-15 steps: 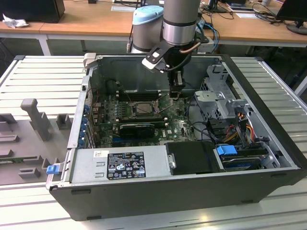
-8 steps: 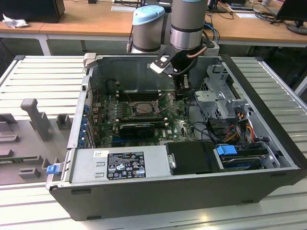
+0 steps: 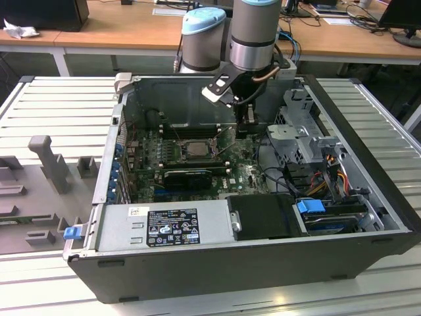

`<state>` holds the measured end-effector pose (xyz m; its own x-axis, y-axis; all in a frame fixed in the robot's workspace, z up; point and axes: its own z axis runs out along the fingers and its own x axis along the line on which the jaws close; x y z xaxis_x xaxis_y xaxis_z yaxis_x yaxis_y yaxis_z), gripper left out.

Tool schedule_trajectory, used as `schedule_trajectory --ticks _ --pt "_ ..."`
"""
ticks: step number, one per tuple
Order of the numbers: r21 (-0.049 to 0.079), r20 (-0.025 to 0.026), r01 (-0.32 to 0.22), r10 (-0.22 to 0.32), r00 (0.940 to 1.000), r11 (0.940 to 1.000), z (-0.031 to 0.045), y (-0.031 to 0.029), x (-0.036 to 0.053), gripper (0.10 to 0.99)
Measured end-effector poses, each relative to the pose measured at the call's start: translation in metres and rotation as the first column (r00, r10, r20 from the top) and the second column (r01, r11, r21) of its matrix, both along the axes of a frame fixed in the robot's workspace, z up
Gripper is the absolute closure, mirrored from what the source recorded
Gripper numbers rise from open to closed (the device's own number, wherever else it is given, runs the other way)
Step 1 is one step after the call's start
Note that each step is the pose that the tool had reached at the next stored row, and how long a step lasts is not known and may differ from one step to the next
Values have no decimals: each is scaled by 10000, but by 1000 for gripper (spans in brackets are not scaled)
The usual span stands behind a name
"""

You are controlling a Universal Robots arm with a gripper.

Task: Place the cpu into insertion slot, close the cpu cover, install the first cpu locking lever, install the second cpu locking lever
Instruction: 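Close the cpu cover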

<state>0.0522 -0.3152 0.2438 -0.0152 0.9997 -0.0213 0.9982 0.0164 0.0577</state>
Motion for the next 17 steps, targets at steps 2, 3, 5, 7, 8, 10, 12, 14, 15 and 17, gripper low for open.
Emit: schedule_trajectory --ticks 2,3,5,7,8,10,12,14,15,17 --pt "0 0 1 -1 10000 10000 0 0 -5 980" --pt "0 0 1 -1 10000 10000 0 0 -10 980" --pt "-1 0 1 -1 10000 10000 0 0 -30 980" --pt "-1 0 0 0 10000 10000 1 0 -55 980" --pt "0 0 1 -1 10000 10000 6 0 -64 980" --pt "2 1 0 0 10000 10000 12 1 -79 980" --pt "0 0 0 0 10000 10000 13 0 -111 980" --pt "0 0 -1 1 10000 10000 13 0 -167 980" --pt "0 0 0 0 10000 10000 13 0 -196 980" --pt "-1 0 0 0 10000 10000 14 0 -298 980"
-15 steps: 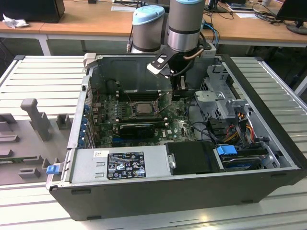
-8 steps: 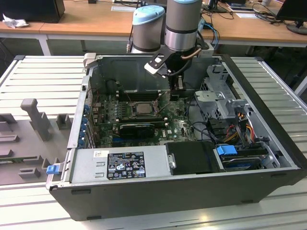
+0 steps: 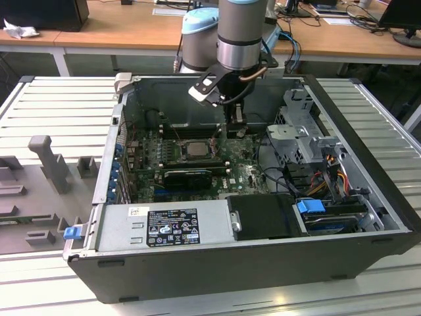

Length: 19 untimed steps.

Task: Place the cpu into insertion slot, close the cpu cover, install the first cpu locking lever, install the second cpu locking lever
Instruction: 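Close the cpu cover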

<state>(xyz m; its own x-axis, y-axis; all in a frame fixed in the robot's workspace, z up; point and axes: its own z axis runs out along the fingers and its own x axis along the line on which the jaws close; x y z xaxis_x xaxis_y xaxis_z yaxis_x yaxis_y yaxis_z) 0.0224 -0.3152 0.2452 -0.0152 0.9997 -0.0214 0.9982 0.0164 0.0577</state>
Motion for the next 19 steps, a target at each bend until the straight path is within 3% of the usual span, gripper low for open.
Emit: schedule_trajectory --ticks 6,8,12,15,19 --pt "2 1 0 0 10000 10000 -4 1 -272 980" --pt "2 1 1 -1 10000 10000 -7 0 -325 980" --pt "1 0 -51 51 10000 10000 -98 0 -414 980" --pt "10 0 -74 74 10000 10000 -170 1 -620 980" --pt "10 -28 -105 105 9999 9999 -224 0 -647 980"
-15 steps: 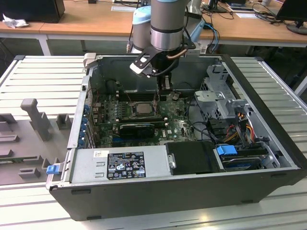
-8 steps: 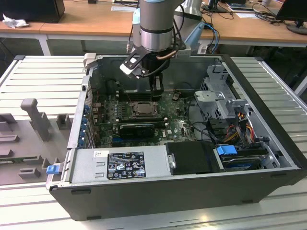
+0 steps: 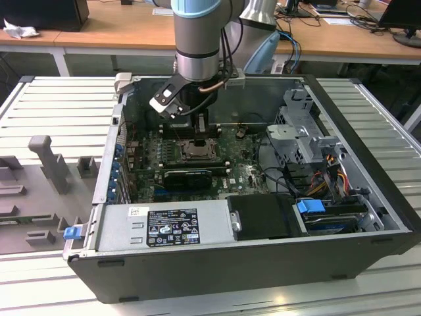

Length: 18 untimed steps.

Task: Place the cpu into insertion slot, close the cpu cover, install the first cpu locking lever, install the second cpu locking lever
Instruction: 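Close the cpu cover, then install the first cpu locking lever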

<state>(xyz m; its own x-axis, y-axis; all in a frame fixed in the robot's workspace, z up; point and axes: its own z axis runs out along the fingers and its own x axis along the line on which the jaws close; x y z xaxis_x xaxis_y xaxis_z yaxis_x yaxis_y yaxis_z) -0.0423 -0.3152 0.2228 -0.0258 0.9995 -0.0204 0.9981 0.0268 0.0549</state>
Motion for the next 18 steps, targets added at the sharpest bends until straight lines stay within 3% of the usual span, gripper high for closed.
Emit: schedule_trajectory --ticks 8,12,18 --pt "0 0 -1 1 10000 10000 2 0 -47 980" --pt "-12 0 -1 1 10000 10000 63 0 -47 980" --pt "-12 1 0 0 10000 10000 90 0 -47 980"
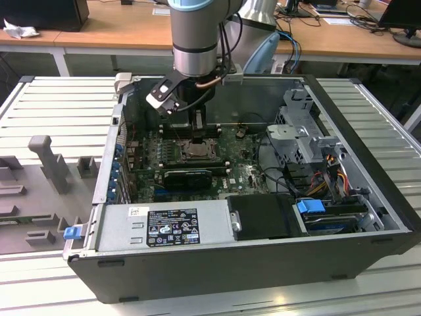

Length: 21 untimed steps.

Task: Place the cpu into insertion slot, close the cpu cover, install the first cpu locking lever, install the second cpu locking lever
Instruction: 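Install the first cpu locking lever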

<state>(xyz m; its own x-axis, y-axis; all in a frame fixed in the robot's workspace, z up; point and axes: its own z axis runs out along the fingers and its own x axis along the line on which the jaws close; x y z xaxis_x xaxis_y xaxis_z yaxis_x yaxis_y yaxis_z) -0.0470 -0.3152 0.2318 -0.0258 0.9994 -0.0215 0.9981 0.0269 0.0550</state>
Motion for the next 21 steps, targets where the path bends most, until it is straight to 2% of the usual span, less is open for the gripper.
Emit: schedule_trajectory --ticks 7,9,12,18,20,21 --pt "-1 -1 0 0 10000 10000 64 0 0 980" --pt "-1 -1 0 0 10000 10000 160 0 0 980" --pt "-1 -1 0 0 10000 10000 236 0 0 980" --pt "-3 -1 0 0 10000 10000 343 0 0 980" --pt "-2 1 -57 57 10000 10000 347 0 0 980" --pt "-4 -1 -274 274 9996 9996 348 0 0 980"
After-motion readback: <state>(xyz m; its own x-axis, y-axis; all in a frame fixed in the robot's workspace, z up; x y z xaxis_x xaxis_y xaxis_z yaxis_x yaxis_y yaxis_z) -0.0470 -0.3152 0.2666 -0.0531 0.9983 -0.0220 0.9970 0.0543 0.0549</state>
